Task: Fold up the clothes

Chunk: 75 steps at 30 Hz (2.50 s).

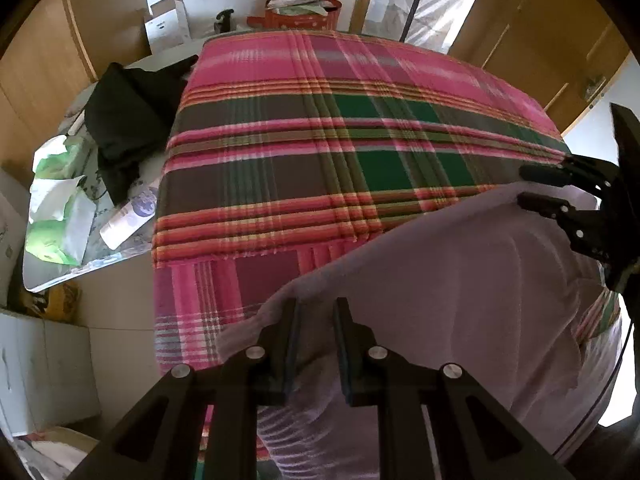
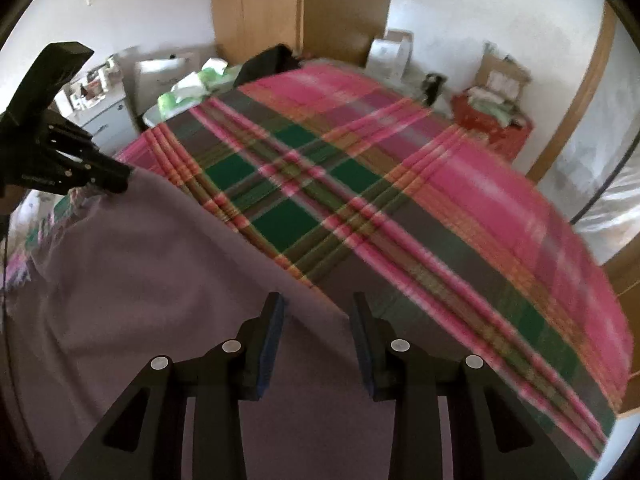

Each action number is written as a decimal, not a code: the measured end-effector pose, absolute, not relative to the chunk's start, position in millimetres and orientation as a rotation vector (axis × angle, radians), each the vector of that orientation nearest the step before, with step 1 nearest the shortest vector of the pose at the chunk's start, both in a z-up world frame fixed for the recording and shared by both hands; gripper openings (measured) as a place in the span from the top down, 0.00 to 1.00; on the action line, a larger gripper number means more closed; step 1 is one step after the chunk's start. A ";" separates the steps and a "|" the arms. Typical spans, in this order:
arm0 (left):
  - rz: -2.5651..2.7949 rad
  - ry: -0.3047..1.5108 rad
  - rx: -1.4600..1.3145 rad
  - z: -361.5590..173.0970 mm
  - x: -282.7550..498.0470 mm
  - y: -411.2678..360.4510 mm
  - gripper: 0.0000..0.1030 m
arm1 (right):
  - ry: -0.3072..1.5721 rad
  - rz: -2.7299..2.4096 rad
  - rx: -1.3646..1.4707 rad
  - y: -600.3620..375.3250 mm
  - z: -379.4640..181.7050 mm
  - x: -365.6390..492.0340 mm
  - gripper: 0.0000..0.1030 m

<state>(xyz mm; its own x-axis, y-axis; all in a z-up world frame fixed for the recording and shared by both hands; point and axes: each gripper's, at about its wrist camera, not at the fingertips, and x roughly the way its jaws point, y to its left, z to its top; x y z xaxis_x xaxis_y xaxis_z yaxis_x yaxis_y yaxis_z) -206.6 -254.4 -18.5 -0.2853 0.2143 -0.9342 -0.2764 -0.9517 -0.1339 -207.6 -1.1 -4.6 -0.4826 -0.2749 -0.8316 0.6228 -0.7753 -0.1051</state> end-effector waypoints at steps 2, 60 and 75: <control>2.298 0.065 -1.649 -18.7 -209.7 -255.9 0.83 | 0.549 -2.245 1.167 -2.3 -8.3 -211.1 0.66; 2.395 0.480 -1.378 -5.7 -187.5 -211.1 0.96 | 0.552 -2.205 1.126 -2.4 -3.4 -172.3 0.96; 2.460 0.452 -1.307 33.5 -137.2 -209.0 0.96 | 0.568 -2.262 1.031 0.9 43.0 -119.1 0.96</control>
